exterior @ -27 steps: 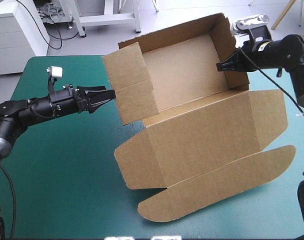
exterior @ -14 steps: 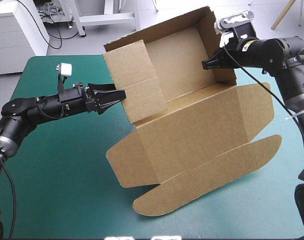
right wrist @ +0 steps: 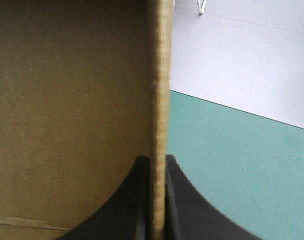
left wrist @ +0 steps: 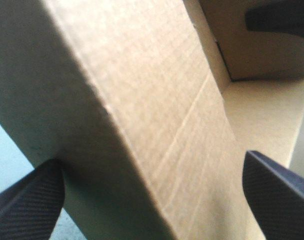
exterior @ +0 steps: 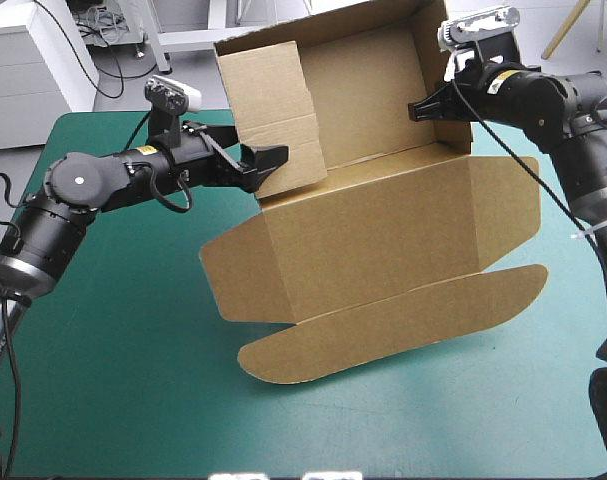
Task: Fold the box
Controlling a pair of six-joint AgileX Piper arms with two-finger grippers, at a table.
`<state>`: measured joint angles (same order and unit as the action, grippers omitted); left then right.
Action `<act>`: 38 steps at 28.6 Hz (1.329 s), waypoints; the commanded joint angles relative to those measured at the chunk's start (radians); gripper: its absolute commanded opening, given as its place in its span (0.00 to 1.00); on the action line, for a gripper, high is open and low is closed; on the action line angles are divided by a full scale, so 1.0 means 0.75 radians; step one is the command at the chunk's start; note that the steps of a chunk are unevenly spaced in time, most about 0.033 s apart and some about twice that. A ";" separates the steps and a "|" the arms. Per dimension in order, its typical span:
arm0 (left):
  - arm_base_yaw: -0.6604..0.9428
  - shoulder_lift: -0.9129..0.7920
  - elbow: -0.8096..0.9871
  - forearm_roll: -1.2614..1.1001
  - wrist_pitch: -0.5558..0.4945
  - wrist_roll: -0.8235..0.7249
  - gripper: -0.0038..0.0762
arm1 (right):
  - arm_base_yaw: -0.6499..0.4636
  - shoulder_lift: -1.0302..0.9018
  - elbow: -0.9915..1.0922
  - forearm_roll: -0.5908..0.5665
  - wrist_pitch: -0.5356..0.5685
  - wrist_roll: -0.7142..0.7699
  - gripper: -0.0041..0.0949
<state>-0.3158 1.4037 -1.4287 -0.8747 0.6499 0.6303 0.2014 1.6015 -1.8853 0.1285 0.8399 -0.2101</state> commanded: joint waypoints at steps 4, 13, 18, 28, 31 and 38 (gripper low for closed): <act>-0.165 0.088 -0.285 0.582 -0.109 -0.599 0.73 | 0.003 -0.054 -0.040 0.010 -0.159 0.044 0.03; -0.202 0.259 -0.519 0.768 -0.118 -1.025 0.67 | 0.003 -0.054 -0.040 -0.062 -0.235 0.104 0.03; -0.202 0.276 -0.530 0.750 -0.127 -1.059 0.41 | 0.003 -0.054 -0.040 -0.051 -0.232 0.104 0.03; -0.202 0.287 -0.530 0.710 -0.102 -1.000 0.04 | 0.003 -0.043 -0.040 0.019 -0.130 0.067 0.03; -0.197 0.304 -0.530 0.734 -0.035 -0.975 0.04 | 0.003 -0.025 -0.040 0.019 -0.063 0.067 0.03; -0.193 0.401 -0.530 0.967 0.216 -1.053 0.04 | 0.003 0.050 -0.040 0.019 0.113 0.084 0.03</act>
<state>-0.4449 1.7215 -1.7875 -0.1429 0.8205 -0.1830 0.1907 1.6555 -1.8853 0.0575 0.9189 -0.1307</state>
